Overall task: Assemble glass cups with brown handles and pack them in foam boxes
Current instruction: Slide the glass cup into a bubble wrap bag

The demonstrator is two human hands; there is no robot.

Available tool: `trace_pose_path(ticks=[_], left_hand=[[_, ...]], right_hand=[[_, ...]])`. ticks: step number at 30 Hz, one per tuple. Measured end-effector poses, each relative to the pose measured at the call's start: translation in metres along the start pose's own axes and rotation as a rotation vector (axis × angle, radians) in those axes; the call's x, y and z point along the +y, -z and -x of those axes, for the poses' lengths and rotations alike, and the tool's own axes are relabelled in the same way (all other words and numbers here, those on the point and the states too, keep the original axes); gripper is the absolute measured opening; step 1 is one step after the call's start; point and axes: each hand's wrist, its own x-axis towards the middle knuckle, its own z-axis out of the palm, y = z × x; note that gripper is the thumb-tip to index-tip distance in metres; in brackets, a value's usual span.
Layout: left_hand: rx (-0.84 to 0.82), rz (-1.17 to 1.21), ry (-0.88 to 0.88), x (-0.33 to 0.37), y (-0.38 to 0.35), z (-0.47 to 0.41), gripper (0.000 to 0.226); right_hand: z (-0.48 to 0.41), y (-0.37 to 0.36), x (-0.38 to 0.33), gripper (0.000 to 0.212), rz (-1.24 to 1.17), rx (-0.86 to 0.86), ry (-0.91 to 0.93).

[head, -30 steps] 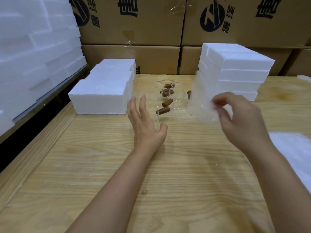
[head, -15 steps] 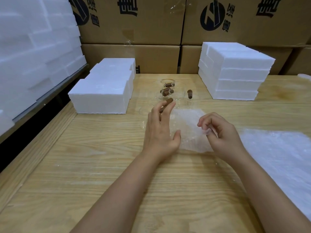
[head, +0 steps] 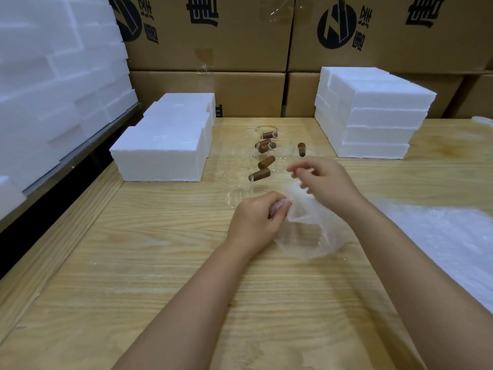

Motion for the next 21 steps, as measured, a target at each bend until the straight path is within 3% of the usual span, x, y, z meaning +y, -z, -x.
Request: trace_pose_path(ticks=[3,7,11,16,21], left_hand=[[-0.036,0.021,0.033,-0.002,-0.001,0.001,0.021],[-0.097,0.070,0.114,-0.004,0.001,0.000,0.018],[-0.144,0.126,0.149,-0.007,0.000,-0.002,0.029],[-0.078,0.205,0.188,-0.006,0.001,-0.005,0.039],[0.021,0.209,0.347,-0.014,0.001,-0.010,0.041]], right_hand=[[-0.029,-0.022,-0.011,0.038,0.377,-0.210,0.136],[-0.051,-0.042,-0.009,0.051,0.639,-0.379,0.150],[-0.058,-0.048,-0.003,0.044,0.749,-0.355,0.152],[-0.057,-0.044,-0.003,0.029,0.797,-0.314,0.177],[-0.045,-0.017,-0.016,0.023,0.619,-0.158,0.138]])
